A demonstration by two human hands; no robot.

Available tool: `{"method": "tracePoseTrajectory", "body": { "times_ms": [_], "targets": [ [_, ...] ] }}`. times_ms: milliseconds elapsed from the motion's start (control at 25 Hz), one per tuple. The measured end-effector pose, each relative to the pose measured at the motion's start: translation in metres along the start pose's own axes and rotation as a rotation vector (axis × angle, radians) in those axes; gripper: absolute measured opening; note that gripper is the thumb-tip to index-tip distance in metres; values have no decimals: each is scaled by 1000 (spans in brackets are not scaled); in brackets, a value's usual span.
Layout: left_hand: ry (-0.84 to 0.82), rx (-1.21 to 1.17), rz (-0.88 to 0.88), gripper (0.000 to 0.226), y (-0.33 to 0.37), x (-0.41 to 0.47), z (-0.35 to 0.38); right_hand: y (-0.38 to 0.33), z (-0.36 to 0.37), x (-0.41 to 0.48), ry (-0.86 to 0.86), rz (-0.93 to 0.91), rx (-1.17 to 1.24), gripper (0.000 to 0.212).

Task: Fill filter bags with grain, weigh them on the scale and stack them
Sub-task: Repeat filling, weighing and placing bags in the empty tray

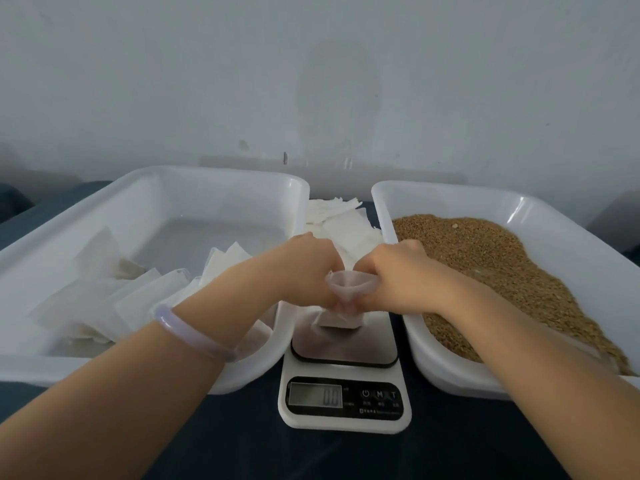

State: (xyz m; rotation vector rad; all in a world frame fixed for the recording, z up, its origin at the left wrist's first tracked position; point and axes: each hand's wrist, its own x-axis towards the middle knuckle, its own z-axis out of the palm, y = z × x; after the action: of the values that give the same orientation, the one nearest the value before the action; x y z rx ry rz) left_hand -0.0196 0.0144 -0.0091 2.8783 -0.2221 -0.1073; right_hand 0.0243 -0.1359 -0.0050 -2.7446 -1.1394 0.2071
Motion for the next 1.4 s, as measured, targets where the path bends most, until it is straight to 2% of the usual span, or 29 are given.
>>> {"method": "tracePoseTrajectory", "body": {
  "times_ms": [200, 400, 560, 640, 760, 880, 1400],
  "targets": [
    [37, -18, -30, 43, 1, -3, -1, -1, 7, 8, 96, 26, -93, 40],
    [2, 61, -41, 45, 8, 1, 2, -5, 11, 7, 61, 59, -67, 44],
    [13, 35, -43, 43, 5, 0, 4, -4, 13, 7, 69, 85, -59, 37],
    [11, 13, -33, 35, 4, -2, 5, -3, 15, 6, 98, 83, -50, 29],
    [54, -79, -11, 12, 0, -3, 4, -2, 12, 0, 149, 65, 59, 18],
    [69, -151, -28, 8, -2, -5, 3, 1, 7, -5, 153, 52, 217, 22],
    [63, -185, -37, 5, -4, -6, 3, 2, 8, -5, 172, 58, 244, 19]
  ]
}}
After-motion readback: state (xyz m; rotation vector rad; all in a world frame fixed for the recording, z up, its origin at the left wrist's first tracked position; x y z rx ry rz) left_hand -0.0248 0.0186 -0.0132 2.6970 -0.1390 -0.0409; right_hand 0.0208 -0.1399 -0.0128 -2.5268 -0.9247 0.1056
